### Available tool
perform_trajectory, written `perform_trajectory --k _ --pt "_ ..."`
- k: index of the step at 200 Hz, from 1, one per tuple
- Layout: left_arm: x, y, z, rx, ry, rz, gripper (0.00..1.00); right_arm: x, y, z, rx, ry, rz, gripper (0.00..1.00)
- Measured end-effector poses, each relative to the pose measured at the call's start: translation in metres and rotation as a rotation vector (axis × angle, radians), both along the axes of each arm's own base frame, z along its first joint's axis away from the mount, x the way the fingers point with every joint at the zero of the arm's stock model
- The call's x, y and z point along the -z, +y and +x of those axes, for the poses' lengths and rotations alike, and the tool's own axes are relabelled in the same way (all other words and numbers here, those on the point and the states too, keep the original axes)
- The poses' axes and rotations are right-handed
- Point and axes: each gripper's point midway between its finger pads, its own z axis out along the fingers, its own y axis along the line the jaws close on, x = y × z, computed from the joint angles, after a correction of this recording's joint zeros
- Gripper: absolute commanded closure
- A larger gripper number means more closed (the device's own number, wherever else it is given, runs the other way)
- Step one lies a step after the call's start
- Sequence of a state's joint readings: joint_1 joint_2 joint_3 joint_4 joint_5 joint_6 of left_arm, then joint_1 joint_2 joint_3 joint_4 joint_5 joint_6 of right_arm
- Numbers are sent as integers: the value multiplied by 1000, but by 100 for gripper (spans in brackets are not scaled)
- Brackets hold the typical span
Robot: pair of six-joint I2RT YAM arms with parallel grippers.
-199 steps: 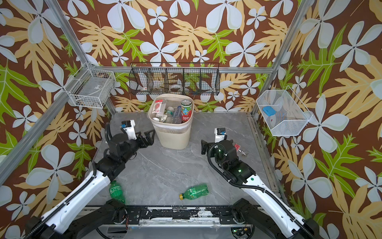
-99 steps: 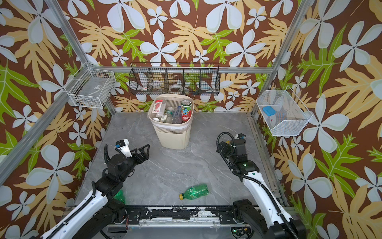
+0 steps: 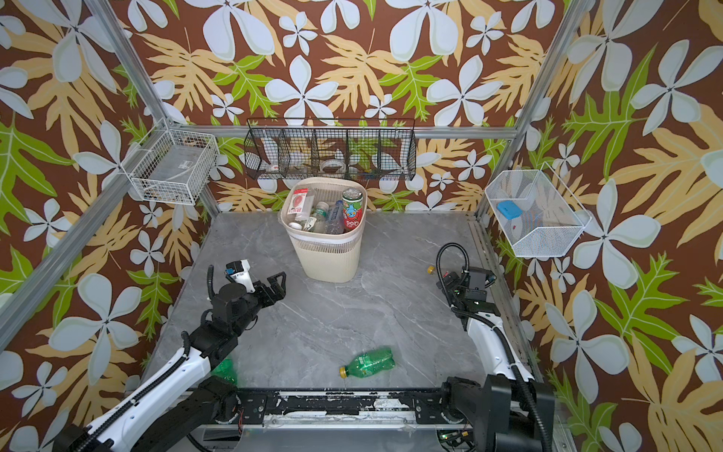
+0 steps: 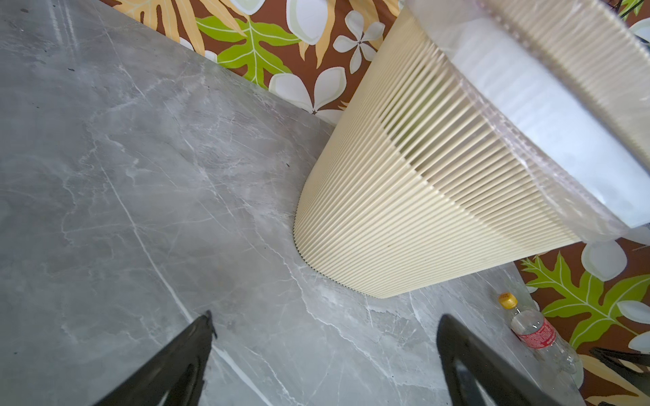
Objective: Throw the plastic bottles in the bin
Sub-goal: Pick up the plastic bottle from the middle-right of the table.
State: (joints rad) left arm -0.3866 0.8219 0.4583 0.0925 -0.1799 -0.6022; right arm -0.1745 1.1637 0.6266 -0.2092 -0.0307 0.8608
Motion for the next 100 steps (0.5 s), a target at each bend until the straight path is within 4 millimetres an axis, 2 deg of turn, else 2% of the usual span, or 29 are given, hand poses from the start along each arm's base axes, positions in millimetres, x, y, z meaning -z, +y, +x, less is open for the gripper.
perform_trajectory --k 20,100 --pt "0 2 0 -3 1 3 0 6 2 8 -10 4 20 0" --pt "-3 6 -1 -6 -6 6 0 24 -11 53 7 34 16 0"
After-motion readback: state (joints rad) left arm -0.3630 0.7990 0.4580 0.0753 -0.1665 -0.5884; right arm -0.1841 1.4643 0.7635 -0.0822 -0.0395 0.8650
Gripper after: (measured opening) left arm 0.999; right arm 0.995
